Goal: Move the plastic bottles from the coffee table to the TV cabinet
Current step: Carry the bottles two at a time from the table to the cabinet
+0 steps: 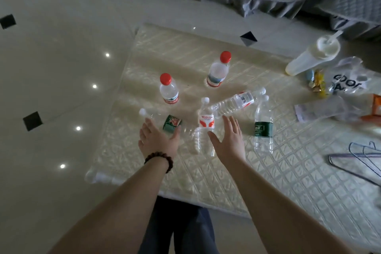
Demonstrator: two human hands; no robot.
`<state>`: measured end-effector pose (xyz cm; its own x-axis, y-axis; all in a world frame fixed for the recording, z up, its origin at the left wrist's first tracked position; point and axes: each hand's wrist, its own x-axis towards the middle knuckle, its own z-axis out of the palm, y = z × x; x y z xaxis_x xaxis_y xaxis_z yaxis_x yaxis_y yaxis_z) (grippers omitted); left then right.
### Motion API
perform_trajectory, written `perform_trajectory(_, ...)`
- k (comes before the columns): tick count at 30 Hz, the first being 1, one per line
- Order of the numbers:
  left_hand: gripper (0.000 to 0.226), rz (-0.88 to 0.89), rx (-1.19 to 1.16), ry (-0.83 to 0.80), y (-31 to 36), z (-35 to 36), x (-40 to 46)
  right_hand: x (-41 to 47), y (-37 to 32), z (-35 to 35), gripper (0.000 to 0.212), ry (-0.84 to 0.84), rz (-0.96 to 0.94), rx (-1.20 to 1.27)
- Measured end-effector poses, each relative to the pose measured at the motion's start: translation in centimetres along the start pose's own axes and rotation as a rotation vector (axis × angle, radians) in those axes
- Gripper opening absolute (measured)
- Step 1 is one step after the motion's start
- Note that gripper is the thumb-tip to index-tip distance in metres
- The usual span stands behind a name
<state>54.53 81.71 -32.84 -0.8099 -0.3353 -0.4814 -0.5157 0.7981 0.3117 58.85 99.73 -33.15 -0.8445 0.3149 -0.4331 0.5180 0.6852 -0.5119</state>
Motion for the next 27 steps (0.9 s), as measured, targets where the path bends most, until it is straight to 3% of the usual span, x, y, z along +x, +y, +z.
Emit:
perform_trajectory(6,0.117,-0.449,-0.253,-0.007,2.2,5.5,6.7,3.3,2.0,3.4,0.076,-0.007,0.014,0.018)
perform_trajectory(11,0.097,-0.563,-0.448,-0.020,1.4,7.8,9.6,4.4,2.6,5.5,0.076,-0.019,0.026,0.008)
perform_trajectory(14,0.080,-0.537,-0.514,-0.048,0.7,7.9,9.7,4.7,2.3,6.2,0.076,-0.037,0.049,0.001)
perform_trajectory(18,0.083,-0.399,-0.521,-0.054,-0.8,7.3,9.0,5.1,1.2,6.8,0.088,0.009,0.132,-0.012)
perform_trajectory(23,0.090,-0.191,-0.529,0.002,-3.4,6.8,8.3,6.3,0.1,8.0,0.108,-0.052,0.300,-0.059)
perform_trajectory(27,0.079,-0.078,-0.475,0.040,-4.5,6.0,7.5,7.5,-0.3,8.9,0.094,-0.073,0.368,-0.090)
